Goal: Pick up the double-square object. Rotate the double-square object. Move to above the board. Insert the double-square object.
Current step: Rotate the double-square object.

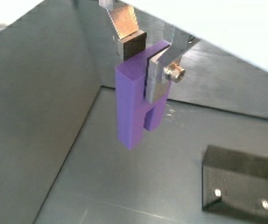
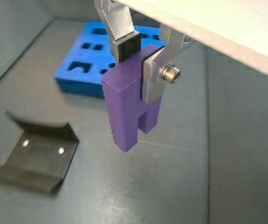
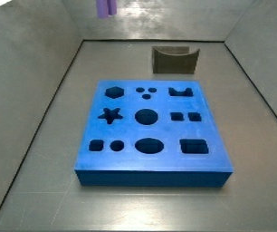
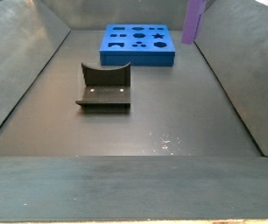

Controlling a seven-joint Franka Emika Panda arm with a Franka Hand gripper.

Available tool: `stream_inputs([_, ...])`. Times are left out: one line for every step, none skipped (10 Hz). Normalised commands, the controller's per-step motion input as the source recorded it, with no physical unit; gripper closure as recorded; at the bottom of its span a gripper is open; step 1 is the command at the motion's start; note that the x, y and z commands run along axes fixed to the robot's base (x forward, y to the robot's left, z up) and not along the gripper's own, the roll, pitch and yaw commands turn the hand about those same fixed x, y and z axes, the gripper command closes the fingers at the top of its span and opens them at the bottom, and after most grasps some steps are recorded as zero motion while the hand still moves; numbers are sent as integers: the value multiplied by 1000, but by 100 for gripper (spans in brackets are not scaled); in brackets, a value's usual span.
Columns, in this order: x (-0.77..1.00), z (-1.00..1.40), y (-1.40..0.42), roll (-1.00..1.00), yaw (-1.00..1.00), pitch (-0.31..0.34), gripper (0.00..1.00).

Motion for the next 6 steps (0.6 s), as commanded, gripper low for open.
stream_inputs([63, -21, 1, 0, -1000, 2, 100])
stream_inputs([56, -24, 6, -1, -1000, 6, 100])
stream_inputs([52, -26, 8, -2, -1000, 8, 100])
stream_inputs([47, -28, 10, -2, -1000, 13, 100])
stream_inputs([46, -29, 11, -3, -1000, 15, 100])
stream_inputs([44, -29, 13, -5, -1000, 23, 100])
